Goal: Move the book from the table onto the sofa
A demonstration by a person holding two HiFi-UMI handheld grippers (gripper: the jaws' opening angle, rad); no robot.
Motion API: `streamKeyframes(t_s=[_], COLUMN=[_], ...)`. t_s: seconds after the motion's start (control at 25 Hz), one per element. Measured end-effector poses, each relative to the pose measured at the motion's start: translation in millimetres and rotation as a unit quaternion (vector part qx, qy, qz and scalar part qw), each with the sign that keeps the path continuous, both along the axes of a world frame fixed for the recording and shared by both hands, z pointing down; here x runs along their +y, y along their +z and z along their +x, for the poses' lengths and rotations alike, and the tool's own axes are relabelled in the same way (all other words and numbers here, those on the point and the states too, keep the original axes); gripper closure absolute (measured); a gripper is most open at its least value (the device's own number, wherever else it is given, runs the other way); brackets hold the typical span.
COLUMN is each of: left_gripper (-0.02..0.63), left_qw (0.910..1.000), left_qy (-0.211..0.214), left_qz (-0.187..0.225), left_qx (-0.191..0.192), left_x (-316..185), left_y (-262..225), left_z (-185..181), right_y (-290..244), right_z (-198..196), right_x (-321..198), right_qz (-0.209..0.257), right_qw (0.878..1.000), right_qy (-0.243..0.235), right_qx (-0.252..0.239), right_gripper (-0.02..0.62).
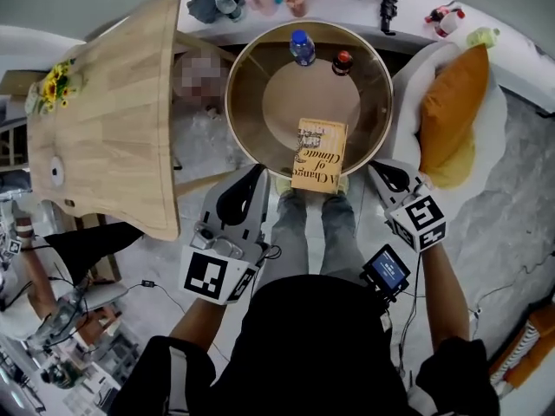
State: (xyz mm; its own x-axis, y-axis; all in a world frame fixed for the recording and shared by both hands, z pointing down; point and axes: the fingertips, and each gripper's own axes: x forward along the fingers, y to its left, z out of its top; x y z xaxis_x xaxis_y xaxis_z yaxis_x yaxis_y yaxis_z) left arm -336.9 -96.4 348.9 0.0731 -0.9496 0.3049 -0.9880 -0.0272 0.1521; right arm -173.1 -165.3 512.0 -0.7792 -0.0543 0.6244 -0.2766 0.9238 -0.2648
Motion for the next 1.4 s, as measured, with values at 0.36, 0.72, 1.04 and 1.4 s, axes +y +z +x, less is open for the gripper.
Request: streamKeyframes(t_s=[0.36,0.72,1.04,1.4], left_gripper=[0.592,0.592,0.592,0.592], left_qw=[0.9994,0.9963,0.9930,0.9924], left_qy=[0.011,0.021,0.031,0.047], left_qz=[-0.028,-0.060,-0.087,-0.086], left_qx=[0.018,0.058,0.074,0.075], left_x=[14.0,20.5,22.3,15.1], left_y=[52.6,127.8,166.6,158.6], left_z=[-14.7,-8.1,-1.8,1.5], right_y=[146.4,297.6,341.4,301.1], right_z=[27.8,14.7,-14.8,22.8], right_x=[48.9,125.3,141.3,148.8], right_qz=[-0.232,-0.432,-0.525,-0.550], right_qw=[0.970,0.896,0.845,0.831], right_qy=[0.063,0.082,0.103,0.074], right_qx=[0.032,0.069,0.005,-0.024], right_gripper=[0.443,0.295,0.367,0.436])
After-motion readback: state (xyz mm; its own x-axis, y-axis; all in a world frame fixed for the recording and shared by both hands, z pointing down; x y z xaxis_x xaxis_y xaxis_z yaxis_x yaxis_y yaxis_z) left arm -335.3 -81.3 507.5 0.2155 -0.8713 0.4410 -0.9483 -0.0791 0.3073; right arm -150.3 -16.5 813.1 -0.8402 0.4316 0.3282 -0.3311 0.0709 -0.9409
